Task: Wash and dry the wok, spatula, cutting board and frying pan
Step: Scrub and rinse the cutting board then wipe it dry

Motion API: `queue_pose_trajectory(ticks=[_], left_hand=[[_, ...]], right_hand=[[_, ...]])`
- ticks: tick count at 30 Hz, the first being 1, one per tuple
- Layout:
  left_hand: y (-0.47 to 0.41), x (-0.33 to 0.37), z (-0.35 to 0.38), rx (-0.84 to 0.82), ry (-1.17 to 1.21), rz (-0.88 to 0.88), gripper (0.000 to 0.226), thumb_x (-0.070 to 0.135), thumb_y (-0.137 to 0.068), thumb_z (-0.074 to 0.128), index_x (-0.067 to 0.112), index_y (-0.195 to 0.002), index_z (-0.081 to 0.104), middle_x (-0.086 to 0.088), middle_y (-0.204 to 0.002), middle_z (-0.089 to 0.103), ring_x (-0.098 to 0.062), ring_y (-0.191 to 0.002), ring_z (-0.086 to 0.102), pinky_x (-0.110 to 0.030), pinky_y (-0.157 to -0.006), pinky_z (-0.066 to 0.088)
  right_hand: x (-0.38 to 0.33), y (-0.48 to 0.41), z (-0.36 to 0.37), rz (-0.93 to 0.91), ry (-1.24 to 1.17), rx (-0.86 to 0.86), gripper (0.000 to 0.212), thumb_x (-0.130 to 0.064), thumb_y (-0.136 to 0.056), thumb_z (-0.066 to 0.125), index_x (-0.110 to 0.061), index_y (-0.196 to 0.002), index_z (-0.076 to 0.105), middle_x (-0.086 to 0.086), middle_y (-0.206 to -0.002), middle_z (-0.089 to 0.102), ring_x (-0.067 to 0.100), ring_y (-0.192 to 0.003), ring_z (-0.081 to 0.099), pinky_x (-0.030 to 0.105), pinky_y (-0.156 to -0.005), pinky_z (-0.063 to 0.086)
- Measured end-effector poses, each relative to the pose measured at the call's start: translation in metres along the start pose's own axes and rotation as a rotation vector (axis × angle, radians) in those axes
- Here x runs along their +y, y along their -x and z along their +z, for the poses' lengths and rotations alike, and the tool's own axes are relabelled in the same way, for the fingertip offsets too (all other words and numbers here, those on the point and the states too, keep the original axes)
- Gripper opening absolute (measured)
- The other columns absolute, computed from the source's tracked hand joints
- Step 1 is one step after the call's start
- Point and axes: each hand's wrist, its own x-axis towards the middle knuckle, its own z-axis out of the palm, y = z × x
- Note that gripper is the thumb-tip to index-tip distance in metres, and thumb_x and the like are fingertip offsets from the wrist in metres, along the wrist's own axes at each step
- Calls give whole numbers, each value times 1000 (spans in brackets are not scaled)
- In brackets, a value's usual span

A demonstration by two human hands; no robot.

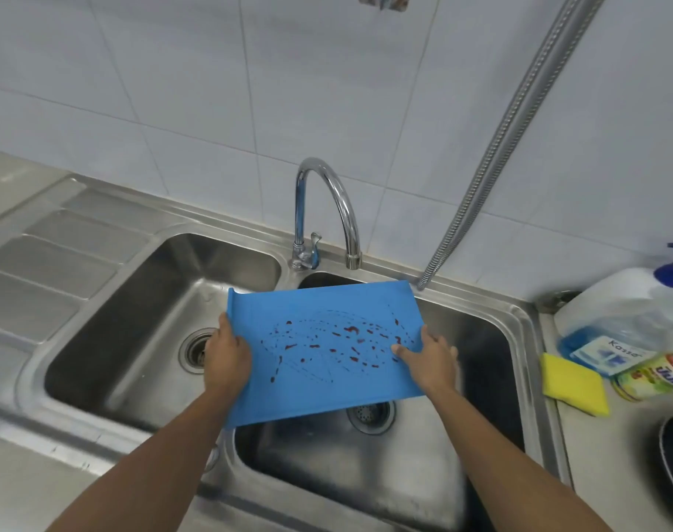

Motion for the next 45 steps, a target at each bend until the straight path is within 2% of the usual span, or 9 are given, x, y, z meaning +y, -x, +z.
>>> queue_pose_trajectory(ticks=[3,7,12,19,24,29,33,38,45], left_hand=[[5,5,-1,-47,32,-61,57,19,-101,32,25,-153,9,-11,-91,61,-27,-81,60,-41,-70,44],[5,6,-4,-67,61,-72,58,14,-100,32,28,-151,10,-11,-83,60,-24,-71,59,-39,-64,44],[7,9,-6,-67,97,-57,55,12,-100,32,25,-151,15,-10,-81,57,-21,-69,56,-34,-58,37],[5,9,-6,-42,92,-37,54,4,-95,35,21,-146,24,-8,-82,55,-30,-74,55,-37,-67,37],[9,13,-10,-46,141,-35,52,6,-97,34,27,-144,27,-2,-83,56,-23,-75,57,-35,-67,40],[7,14,-9,-34,114,-39,51,6,-97,35,23,-144,27,1,-77,52,-19,-69,54,-33,-62,39],[6,13,-9,-48,113,-46,50,4,-96,34,24,-142,28,-2,-73,51,-16,-63,52,-32,-53,33],[8,15,-11,-50,117,-42,50,6,-98,33,25,-143,27,-3,-74,51,-16,-64,52,-30,-51,31],[9,16,-12,-60,117,-43,50,7,-99,33,24,-146,25,-4,-76,54,-15,-65,53,-28,-52,34]], right_hand=[[3,-3,4,-5,-9,0,80,-55,-86,60,-19,-151,28,7,-144,41,29,-130,32,44,-104,35],[-6,1,7,-17,102,40,70,-52,-89,55,-21,-148,31,5,-149,35,29,-130,31,44,-106,33],[-50,7,19,-285,191,52,66,-43,-95,49,-22,-152,24,2,-161,15,29,-144,15,46,-118,19],[-156,-8,27,-615,66,-36,74,-32,-96,51,-13,-155,11,2,-162,9,25,-146,15,39,-117,21],[-196,-25,21,-545,-54,-9,77,-22,-96,52,-11,-155,4,-1,-163,5,19,-146,12,42,-114,26],[-198,-25,38,-491,-287,29,65,-15,-82,58,-17,-141,32,2,-144,43,24,-130,37,50,-101,42],[-198,-17,44,-491,-333,29,64,-13,-81,58,-20,-140,34,-2,-134,49,23,-121,41,47,-99,42],[-184,-3,54,-567,-256,-39,71,-14,-88,57,-21,-152,24,-5,-159,22,19,-143,23,44,-117,22],[-193,18,65,-579,-159,73,82,-23,-93,53,-14,-155,0,1,-163,2,22,-147,12,38,-118,13]])
